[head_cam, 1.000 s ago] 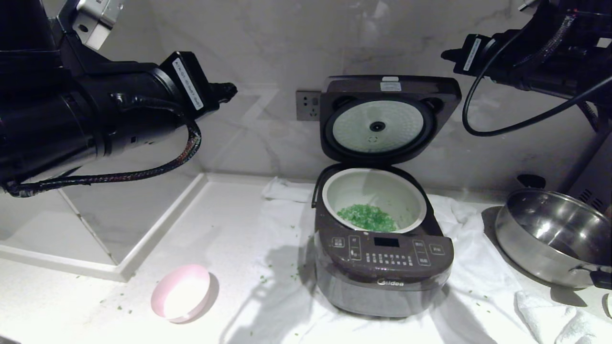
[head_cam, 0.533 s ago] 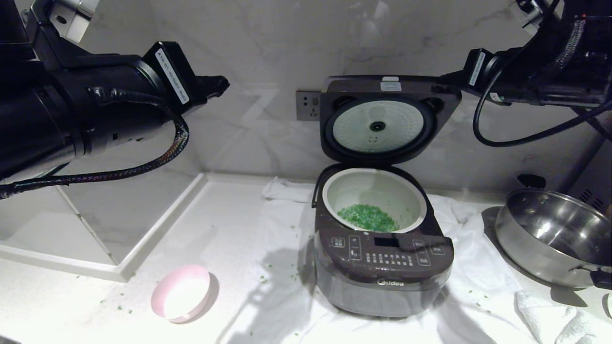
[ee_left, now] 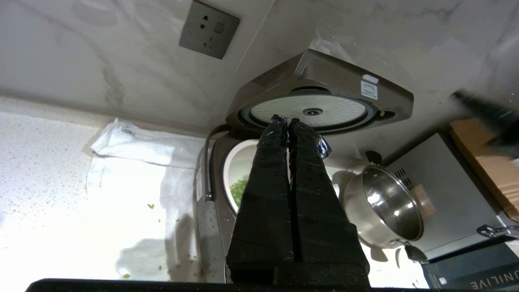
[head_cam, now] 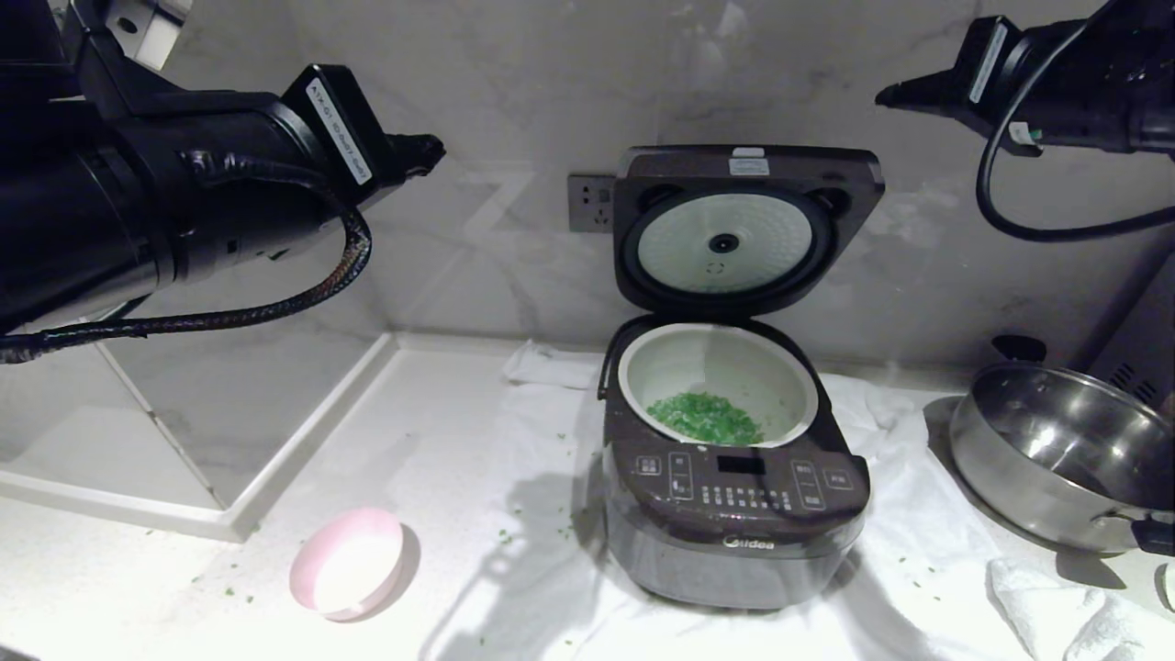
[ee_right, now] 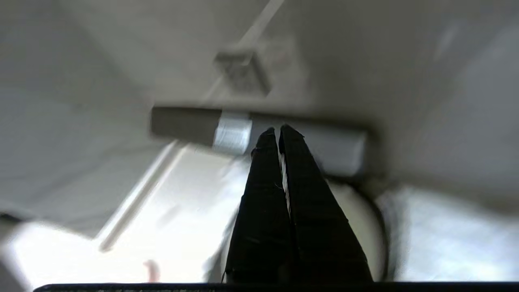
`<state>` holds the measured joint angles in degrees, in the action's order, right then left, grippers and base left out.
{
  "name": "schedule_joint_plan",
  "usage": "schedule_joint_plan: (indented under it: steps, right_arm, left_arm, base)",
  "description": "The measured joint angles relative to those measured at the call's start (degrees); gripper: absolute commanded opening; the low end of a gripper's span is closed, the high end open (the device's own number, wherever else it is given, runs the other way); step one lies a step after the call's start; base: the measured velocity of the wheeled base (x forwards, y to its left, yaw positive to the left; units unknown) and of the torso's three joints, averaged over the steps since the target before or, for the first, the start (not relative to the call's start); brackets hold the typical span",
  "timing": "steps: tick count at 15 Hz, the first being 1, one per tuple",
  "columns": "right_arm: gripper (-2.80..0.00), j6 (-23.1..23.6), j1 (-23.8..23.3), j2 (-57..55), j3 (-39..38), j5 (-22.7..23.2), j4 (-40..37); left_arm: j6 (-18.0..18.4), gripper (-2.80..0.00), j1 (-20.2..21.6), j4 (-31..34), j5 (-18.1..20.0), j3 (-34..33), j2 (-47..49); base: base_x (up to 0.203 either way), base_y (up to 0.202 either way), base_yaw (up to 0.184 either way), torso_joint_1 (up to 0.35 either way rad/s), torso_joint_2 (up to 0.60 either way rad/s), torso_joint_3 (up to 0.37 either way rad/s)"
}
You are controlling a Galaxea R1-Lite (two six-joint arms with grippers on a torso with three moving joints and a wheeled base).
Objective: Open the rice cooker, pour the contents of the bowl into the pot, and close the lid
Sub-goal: Close the rice cooker
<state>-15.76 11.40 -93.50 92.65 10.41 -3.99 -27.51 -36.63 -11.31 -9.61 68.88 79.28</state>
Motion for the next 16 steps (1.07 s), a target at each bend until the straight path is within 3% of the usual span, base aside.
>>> schedule_joint_plan:
  steps: [9,13,16]
  right_arm:
    - [-2.80,5.7,-4.8,-16.8,14.5,-1.1,1.8]
    - [-2.80,5.7,-3.2,-18.8,14.0,-1.0,1.5]
    - [-2.80,5.5,-1.2,-16.0,8.8,-0.9,1.5]
  left_arm:
    - [-0.1,-2.80,0.0,-0.1,-0.2,-1.3,-0.8]
    - [-0.1,-2.80,0.0,-0.1,-0.1,-0.4,-0.7]
    - [-0.1,-2.80,0.0,-0.1,-0.1,-0.7,-0.9]
  base:
    - [0.000,0.000,0.000,0.000,0.00,0.000]
    - [0.000,0.000,0.000,0.000,0.00,0.000]
    - [0.000,0.000,0.000,0.000,0.00,0.000]
